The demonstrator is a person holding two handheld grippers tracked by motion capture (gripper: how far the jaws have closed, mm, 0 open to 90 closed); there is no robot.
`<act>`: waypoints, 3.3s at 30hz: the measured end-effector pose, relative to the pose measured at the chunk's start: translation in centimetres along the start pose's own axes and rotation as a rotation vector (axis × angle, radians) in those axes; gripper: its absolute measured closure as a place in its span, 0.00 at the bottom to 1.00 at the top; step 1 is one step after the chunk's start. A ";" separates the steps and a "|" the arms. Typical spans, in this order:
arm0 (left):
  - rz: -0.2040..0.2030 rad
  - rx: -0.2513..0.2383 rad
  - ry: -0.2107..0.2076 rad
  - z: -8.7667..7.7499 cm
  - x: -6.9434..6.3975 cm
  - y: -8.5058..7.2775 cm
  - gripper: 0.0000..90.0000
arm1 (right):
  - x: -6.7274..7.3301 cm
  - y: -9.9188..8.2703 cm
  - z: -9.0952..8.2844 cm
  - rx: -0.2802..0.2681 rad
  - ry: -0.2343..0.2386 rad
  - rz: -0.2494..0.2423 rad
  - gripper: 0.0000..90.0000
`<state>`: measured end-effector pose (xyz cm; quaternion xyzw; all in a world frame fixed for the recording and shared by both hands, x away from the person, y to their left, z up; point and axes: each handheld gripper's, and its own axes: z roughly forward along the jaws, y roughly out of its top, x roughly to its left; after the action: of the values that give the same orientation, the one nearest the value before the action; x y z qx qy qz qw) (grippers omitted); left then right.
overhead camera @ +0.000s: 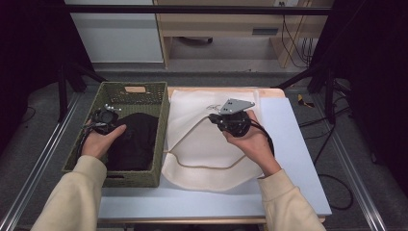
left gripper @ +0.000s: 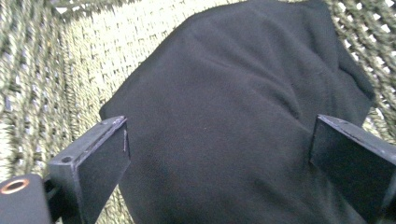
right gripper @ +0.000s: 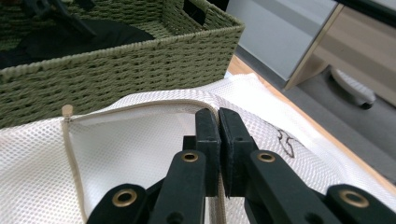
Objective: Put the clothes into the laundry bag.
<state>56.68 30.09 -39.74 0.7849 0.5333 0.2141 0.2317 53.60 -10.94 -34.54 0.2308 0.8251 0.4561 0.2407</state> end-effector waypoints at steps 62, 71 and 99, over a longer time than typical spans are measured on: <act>0.146 0.128 -0.054 5.2 -2.2 -1.0 0.00 | -1.0 1.0 1.1 0.036 0.013 -0.017 0.97; 0.156 0.153 0.004 5.2 -2.3 -0.8 0.13 | -1.1 1.1 0.8 0.043 0.008 -0.024 0.97; 0.165 0.012 0.070 1.6 -0.9 0.1 0.72 | -1.5 1.9 0.9 0.050 0.013 -0.021 0.97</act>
<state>57.40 28.99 -41.00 0.8197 0.4758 0.2566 0.1896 55.56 -10.35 -33.02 0.2250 0.8401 0.4343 0.2344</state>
